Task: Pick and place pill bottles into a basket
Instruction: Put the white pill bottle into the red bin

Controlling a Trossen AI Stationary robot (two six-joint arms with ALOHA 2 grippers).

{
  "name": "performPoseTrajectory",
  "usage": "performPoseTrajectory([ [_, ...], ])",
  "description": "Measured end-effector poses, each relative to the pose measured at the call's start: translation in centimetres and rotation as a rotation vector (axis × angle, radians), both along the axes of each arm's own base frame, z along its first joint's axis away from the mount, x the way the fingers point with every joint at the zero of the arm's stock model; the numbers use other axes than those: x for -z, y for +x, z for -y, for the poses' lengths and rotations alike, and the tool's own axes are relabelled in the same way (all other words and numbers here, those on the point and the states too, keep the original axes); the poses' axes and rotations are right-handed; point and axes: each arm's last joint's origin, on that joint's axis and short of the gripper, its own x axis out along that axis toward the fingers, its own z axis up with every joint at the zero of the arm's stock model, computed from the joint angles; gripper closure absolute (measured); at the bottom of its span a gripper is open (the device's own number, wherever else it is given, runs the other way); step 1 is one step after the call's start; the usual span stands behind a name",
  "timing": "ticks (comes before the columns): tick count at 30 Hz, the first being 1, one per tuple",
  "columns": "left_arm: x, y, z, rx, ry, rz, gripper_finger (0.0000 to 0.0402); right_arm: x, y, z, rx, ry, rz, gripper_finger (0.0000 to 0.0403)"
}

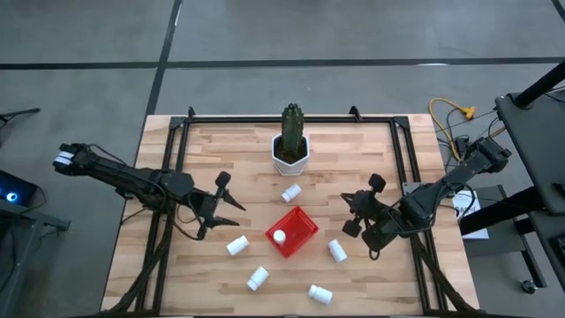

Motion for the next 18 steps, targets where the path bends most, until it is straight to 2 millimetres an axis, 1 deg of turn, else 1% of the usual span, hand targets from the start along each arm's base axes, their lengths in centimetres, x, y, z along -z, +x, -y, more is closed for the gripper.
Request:
performPoseTrajectory([
  [4,0.9,-0.8,-0.3,-0.01,-0.009,0.038,0.0208,1.5,-0.1,0.1,0.015,-0.008,0.041,0.0394],
  [9,2.1,-1.6,-0.7,-0.074,-0.001,0.051,0.0208,3.1,-0.2,0.2,0.03,-0.012,0.094,0.0394],
  [12,2.6,-2.1,-0.9,-0.093,-0.009,0.056,0.0208,3.6,-0.3,0.3,0.032,-0.016,0.1,0.0394],
  [18,3.0,-3.3,-1.2,-0.094,-0.043,0.109,0.0208,3.4,-0.8,0.6,0.047,-0.05,0.133,0.0394],
])
